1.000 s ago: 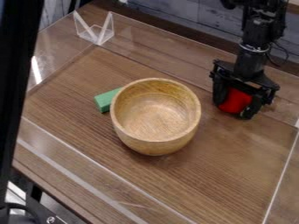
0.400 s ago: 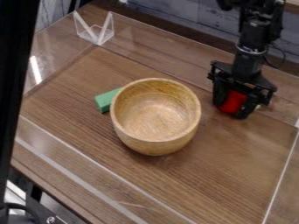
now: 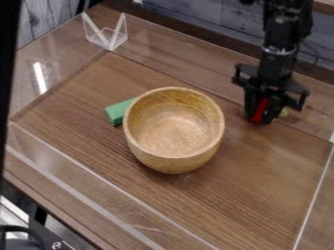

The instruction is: Move the red object to the left side of the table

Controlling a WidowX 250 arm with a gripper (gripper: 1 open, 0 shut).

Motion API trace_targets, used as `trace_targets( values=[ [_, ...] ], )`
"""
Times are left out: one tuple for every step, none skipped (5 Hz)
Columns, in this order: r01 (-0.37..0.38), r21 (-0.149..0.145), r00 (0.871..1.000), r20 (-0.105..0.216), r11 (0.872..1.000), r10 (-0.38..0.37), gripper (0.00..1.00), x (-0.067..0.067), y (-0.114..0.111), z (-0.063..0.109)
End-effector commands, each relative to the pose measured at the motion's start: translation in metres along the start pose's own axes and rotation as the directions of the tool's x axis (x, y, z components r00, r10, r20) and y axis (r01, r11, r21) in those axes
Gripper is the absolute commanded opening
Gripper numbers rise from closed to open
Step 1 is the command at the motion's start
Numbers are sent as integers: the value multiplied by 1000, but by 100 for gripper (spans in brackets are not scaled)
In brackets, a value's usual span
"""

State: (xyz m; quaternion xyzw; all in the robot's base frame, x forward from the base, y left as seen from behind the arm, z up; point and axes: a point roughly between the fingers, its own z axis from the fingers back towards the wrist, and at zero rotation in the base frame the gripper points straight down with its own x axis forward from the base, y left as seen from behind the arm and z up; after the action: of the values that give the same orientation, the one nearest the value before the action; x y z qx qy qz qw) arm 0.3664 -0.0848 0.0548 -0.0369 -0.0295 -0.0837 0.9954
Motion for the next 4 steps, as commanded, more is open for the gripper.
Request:
trace_targets(
  values=[
    [-16, 11, 982, 190, 1000, 14, 0, 8, 7, 76],
    [-61, 23, 967, 251, 998, 53, 0, 3, 29, 112],
    [-109, 34, 952, 292, 994, 94, 0, -15, 57, 146],
    [-199, 65, 947, 270, 978, 175, 0, -38, 99, 159]
  ],
)
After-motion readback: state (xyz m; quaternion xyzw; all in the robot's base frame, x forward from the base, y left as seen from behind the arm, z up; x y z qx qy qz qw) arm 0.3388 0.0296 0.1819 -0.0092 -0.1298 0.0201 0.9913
